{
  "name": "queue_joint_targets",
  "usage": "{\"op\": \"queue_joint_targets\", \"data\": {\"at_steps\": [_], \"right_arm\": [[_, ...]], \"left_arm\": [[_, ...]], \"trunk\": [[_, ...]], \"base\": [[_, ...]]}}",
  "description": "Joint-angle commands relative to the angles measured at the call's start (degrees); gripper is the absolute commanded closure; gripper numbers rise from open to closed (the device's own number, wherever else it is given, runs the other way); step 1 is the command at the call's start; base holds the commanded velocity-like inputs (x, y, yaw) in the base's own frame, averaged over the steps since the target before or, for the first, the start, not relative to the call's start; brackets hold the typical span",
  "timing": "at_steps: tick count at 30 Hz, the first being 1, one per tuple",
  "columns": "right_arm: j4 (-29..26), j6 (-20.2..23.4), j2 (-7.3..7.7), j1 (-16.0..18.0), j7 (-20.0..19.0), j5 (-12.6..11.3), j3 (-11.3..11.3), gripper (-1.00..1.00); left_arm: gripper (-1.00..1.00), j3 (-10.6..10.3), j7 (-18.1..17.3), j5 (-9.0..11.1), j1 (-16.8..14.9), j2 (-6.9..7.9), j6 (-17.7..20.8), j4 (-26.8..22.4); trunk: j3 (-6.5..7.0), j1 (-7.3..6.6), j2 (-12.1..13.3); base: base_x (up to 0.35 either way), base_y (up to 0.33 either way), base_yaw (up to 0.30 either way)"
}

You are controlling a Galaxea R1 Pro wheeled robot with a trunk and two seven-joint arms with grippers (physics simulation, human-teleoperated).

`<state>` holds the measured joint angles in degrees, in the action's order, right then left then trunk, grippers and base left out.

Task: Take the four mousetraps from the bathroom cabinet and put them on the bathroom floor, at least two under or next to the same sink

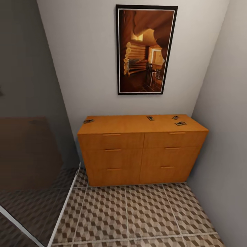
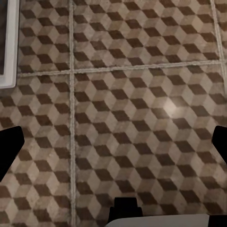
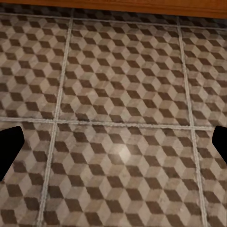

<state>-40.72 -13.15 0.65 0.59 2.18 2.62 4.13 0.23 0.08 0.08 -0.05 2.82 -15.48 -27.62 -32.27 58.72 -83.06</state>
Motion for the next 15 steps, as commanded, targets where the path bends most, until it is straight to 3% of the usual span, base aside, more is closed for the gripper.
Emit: {"op": "queue_joint_targets", "data": {"at_steps": [1,15], "right_arm": [[0.03,-0.12,0.05,0.03,0.24,0.27,0.18,-1.0],[0.64,-0.12,0.05,0.03,0.24,0.28,0.25,-1.0]], "left_arm": [[-1.0,0.02,0.01,0.0,-0.01,0.0,-0.12,-0.03],[-1.0,0.03,0.01,0.0,0.02,-0.01,-0.07,0.06]], "trunk": [[-0.05,0.01,-0.02],[-0.05,0.01,-0.02]], "base": [[0.135,-0.124,0.001],[0.227,-0.207,0.0]]}}
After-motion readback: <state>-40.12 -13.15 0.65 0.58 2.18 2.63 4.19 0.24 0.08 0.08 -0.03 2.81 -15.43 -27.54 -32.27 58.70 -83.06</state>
